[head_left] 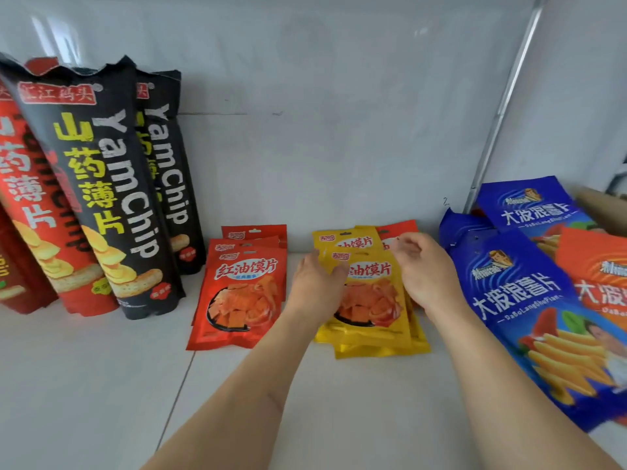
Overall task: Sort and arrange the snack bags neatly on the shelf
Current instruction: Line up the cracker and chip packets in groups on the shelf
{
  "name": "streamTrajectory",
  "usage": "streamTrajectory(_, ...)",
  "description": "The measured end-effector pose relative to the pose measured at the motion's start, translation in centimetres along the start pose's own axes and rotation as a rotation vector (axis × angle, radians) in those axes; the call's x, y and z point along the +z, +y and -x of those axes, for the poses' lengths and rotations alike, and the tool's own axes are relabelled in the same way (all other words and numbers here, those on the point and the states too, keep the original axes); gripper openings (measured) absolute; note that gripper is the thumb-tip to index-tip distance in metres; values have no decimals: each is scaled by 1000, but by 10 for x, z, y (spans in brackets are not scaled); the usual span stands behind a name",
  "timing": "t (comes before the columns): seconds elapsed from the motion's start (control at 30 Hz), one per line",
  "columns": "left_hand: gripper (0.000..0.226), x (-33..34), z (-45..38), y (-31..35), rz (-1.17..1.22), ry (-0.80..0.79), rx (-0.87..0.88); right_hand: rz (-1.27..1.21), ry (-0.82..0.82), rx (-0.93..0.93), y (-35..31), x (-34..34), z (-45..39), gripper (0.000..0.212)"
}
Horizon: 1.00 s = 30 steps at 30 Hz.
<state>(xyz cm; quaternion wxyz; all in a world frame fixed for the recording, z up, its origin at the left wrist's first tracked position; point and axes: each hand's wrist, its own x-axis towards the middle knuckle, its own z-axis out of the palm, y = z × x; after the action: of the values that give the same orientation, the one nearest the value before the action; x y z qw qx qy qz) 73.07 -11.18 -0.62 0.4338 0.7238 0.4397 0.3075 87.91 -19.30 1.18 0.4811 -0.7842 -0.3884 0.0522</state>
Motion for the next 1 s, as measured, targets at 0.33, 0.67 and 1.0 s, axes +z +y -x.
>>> streamTrajectory(0.33,56,27,-13,10,0,62,-258,182,-108,55,36,1,-20,52)
streamTrajectory(0.67,46,25,5,5,-96,59,-183,348,-235,81,31,-3,-14,54)
streamTrajectory(1.0,26,15,26,9,149,42,-213,205,-284,109,41,-4,-7,59)
